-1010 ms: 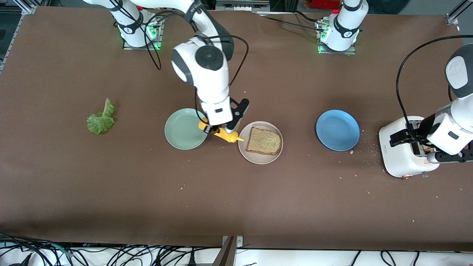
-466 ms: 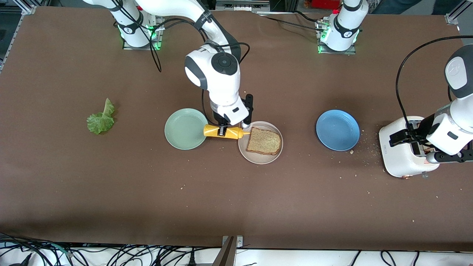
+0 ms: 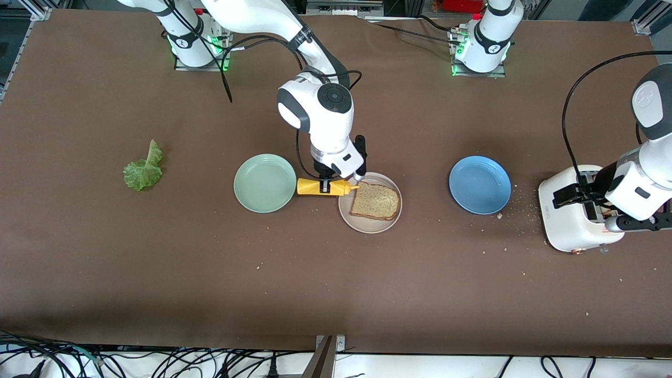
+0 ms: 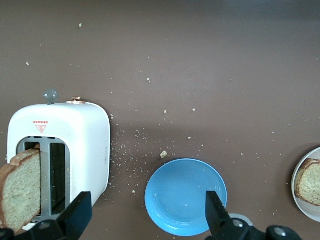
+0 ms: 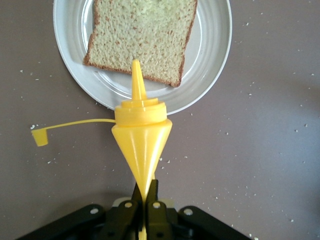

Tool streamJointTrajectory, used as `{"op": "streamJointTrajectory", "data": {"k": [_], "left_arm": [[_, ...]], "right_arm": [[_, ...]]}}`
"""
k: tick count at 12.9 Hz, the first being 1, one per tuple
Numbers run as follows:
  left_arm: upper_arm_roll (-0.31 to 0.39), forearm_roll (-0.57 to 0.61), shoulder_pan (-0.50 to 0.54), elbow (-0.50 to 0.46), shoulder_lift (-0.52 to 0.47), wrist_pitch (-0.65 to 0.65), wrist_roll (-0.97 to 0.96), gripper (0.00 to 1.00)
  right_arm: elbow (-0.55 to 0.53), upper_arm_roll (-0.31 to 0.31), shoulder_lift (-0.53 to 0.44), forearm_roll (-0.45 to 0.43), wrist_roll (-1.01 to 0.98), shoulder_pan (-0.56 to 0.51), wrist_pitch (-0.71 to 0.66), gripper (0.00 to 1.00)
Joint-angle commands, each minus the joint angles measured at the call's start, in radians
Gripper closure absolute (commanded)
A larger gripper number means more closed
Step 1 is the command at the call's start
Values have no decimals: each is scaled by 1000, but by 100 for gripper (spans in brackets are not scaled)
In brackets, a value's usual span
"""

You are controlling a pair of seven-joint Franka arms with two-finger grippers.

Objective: Make sandwich in beige plate with both arms

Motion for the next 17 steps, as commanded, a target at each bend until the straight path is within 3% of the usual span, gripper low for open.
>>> {"op": "streamJointTrajectory", "data": {"k": [1, 6, 9, 11, 13, 17], "left_arm": [[-2, 37, -6, -6, -7, -7, -21, 0], [-2, 37, -6, -6, -5, -7, -21, 0], [-2, 37, -6, -6, -5, -8, -21, 0], [-2, 37, -6, -4, -5, -7, -23, 0], [-2, 37, -6, -6, -5, -8, -23, 0], [-2, 37, -6, -6, -7, -8, -27, 0]], "right_arm": [[6, -5, 3, -30, -18, 13, 5, 100], [27, -14, -11, 4, -10, -1, -4, 100], [24, -35, -68, 129, 8, -50, -23, 100], [24, -70, -134, 239, 10, -108, -108, 100], [24, -159, -193, 333, 20, -135, -211, 100], [24, -366, -286, 354, 191, -135, -403, 100]]}}
